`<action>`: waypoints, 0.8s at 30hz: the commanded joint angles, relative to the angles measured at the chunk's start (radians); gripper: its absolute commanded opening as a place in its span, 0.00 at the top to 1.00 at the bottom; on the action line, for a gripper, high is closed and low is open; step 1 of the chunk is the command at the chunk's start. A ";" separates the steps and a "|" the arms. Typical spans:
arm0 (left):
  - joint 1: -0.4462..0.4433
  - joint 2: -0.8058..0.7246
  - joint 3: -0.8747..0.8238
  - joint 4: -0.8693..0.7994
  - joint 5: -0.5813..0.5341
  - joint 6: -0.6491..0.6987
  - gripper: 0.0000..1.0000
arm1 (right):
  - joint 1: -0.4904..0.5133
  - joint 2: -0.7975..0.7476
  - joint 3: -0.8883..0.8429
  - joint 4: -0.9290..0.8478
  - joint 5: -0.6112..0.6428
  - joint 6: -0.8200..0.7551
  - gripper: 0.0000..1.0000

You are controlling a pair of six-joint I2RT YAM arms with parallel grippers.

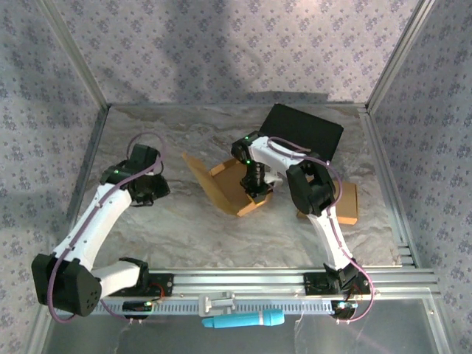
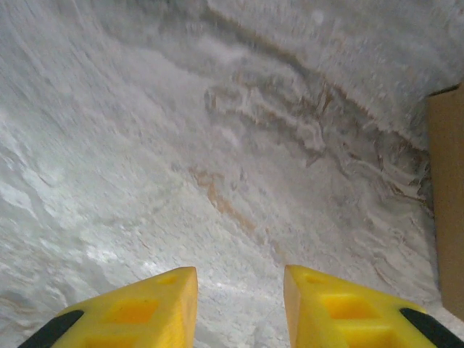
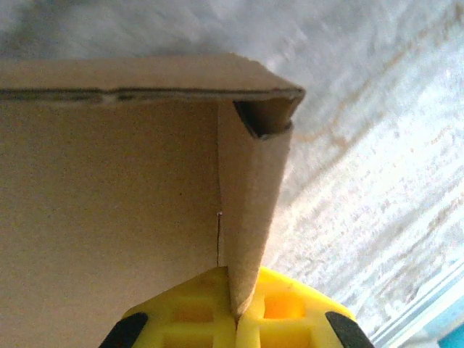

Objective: Fold the paper box

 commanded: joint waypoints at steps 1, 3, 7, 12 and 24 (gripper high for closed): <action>-0.010 -0.023 -0.071 0.065 0.083 -0.065 0.64 | 0.027 -0.016 -0.086 0.014 -0.092 0.140 1.00; -0.009 -0.034 -0.118 0.126 0.126 -0.079 0.64 | 0.032 -0.030 -0.101 0.036 -0.099 0.160 1.00; -0.014 -0.006 -0.181 0.273 0.267 -0.122 0.65 | 0.038 -0.061 -0.127 0.093 -0.125 0.186 1.00; -0.026 0.075 -0.222 0.471 0.370 -0.201 0.65 | 0.058 -0.112 -0.172 0.210 -0.174 0.232 0.99; -0.048 0.242 -0.085 0.559 0.364 -0.220 0.65 | 0.026 -0.285 -0.144 0.222 -0.097 0.100 0.50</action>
